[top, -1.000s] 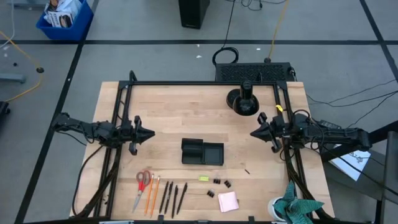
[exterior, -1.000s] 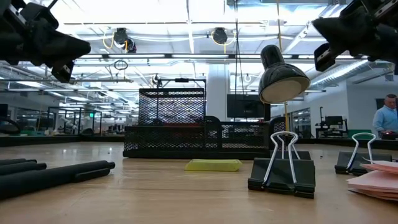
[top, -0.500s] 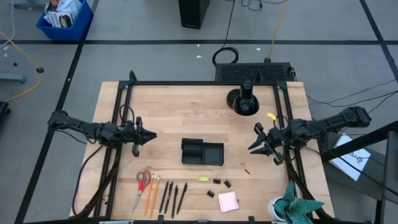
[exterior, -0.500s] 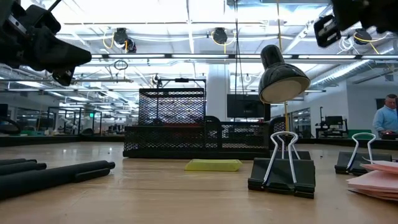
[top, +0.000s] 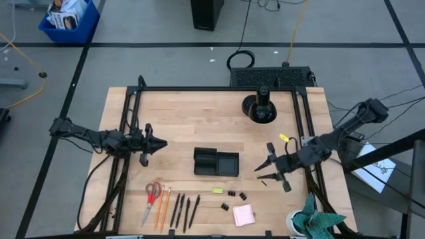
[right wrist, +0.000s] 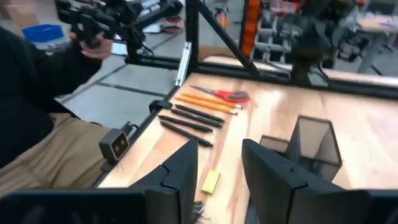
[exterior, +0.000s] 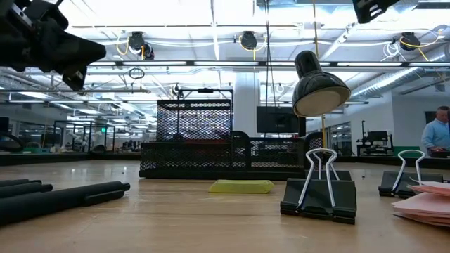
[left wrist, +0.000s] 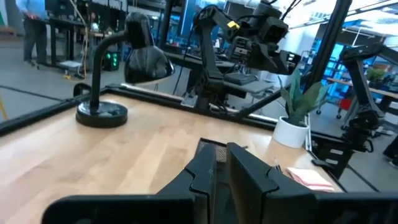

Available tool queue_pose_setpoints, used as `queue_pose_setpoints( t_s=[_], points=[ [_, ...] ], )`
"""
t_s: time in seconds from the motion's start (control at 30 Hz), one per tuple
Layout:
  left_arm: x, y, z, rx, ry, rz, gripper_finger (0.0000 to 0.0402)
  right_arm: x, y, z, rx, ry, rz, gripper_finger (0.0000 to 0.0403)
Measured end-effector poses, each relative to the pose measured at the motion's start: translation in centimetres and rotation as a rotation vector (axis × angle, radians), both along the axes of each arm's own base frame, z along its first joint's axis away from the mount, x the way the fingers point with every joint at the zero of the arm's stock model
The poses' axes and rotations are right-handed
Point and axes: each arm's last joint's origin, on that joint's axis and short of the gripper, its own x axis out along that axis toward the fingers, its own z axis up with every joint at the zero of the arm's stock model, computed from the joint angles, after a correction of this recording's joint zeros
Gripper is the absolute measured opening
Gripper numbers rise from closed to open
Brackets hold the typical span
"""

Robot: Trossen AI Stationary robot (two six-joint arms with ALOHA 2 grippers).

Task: Pick and place office supplies into organizer
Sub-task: Put the right black binder clip into the black desk organizer

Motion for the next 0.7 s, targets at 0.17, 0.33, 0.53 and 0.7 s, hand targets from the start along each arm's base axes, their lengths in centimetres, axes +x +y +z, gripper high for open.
queue_pose_setpoints(
  t_s=[0.17,0.33,0.53,0.7],
  points=[
    [0.1,-0.1,-0.2,0.008,0.02,-0.019,0.0045,0.8,1.1,-1.7,0.083,0.109,-0.069,0.0131],
    [0.3,-0.1,-0.6,-0.009,0.067,-0.02,0.0044,1.2,2.4,-3.4,0.208,0.238,-0.095,0.0151],
    [0.6,-0.2,-1.1,-0.01,0.118,-0.02,0.0045,1.6,4.2,-4.5,0.311,0.361,-0.122,0.0181],
    [0.6,-0.2,-1.1,-0.018,0.111,-0.02,0.0044,2.7,5.6,-4.5,0.359,0.417,-0.12,0.0196]
  ],
)
